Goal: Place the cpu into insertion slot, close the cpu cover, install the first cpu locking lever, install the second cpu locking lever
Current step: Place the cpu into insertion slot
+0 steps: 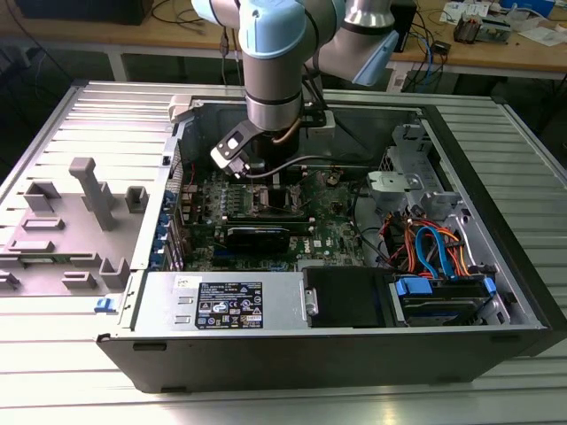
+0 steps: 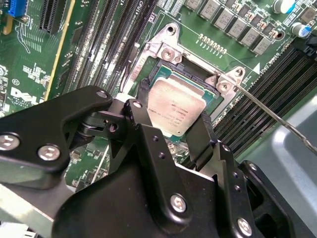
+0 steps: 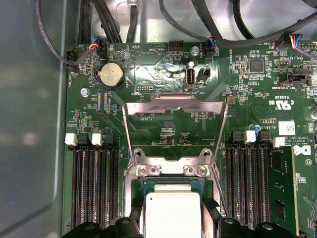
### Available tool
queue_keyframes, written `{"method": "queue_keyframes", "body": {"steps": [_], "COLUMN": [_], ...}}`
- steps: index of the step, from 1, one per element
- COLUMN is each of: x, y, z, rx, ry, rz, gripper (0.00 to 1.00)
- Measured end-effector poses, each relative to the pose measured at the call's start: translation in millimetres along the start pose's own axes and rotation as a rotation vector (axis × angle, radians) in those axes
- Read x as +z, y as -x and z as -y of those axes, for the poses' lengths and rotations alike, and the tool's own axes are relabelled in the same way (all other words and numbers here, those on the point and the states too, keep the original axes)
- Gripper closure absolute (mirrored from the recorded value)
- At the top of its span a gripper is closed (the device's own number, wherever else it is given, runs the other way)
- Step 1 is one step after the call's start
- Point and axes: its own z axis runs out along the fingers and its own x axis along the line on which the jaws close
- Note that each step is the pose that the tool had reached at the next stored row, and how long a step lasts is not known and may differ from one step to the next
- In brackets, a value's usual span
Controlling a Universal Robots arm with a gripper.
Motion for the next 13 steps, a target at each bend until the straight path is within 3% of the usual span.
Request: {"method": "queue_keyframes", "body": {"steps": [3, 5, 7, 13], "x": [0.3, 0.5, -0.3, -8.5], "y": [0.0, -0.1, -0.1, -0.2], "z": [0.0, 0.0, -0.1, -0.7], "rx": [0.000, 0.000, 0.000, 0.000], "ry": [0.0001, 0.0002, 0.0002, 0.0002], "rz": [-0.0001, -0.0003, -0.0004, -0.0002], "gripper": [0.46, 0.38, 0.38, 0.38]}}
